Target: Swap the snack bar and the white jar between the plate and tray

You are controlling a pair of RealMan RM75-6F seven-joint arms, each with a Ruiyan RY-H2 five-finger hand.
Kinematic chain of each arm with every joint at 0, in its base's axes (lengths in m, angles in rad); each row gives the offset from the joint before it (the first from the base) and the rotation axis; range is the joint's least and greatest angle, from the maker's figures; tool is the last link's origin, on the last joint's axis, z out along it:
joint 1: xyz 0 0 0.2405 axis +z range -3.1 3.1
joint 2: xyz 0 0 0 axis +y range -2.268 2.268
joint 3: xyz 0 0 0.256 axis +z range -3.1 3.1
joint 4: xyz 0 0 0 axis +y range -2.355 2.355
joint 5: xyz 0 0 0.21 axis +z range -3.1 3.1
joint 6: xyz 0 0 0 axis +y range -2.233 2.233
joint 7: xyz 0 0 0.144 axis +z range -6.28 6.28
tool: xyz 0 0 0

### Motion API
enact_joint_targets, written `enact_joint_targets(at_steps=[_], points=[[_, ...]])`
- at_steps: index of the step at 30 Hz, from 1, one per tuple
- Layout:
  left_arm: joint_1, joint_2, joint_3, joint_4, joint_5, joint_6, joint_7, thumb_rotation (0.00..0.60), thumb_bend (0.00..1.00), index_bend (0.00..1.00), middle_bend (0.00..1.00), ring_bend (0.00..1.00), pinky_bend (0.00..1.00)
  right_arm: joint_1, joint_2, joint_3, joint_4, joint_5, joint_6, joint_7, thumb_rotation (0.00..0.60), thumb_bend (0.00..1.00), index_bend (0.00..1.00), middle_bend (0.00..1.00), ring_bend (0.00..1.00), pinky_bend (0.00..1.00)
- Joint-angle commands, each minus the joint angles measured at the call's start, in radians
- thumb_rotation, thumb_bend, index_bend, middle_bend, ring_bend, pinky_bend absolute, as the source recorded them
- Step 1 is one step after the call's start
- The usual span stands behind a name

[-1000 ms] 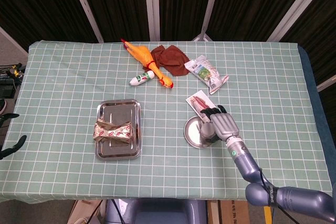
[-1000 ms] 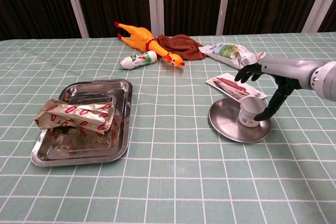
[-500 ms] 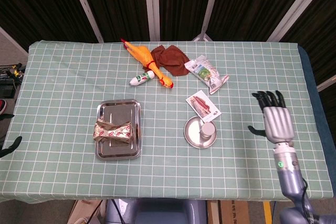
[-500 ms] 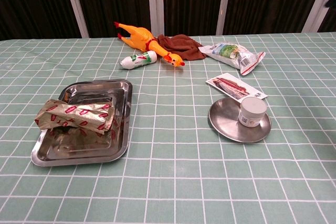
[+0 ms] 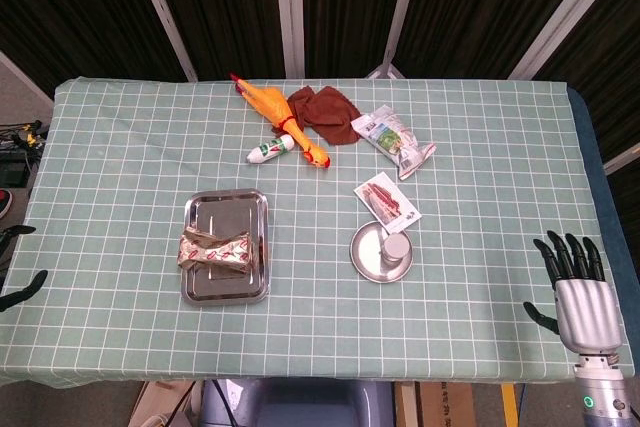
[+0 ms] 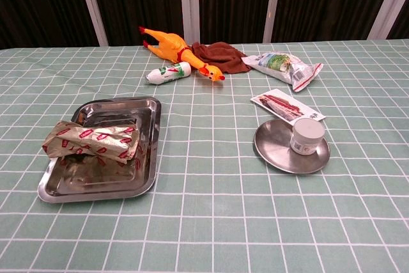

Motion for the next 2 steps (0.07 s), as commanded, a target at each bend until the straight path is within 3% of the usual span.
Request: enact_joint_targets(at_steps=[1, 2], points=[[-0.008, -0.006, 0.000, 0.005, -0.007, -0.016, 0.014, 0.600, 0.35, 0.30, 0.00, 0.00, 0.20, -0.013, 0.000, 0.010, -0.009, -0.025, -0.006, -0.012, 0.600, 0.12, 0.16, 0.11, 0.04, 0.00], [-0.010, -0.006, 0.000, 0.006, -0.009, -0.020, 0.017, 0.600, 0.35, 0.30, 0.00, 0.00, 0.20, -0.016, -0.002, 0.012, -0.010, -0.029, -0.008, -0.017, 0.600, 0.12, 0.16, 0.11, 0.04, 0.00]])
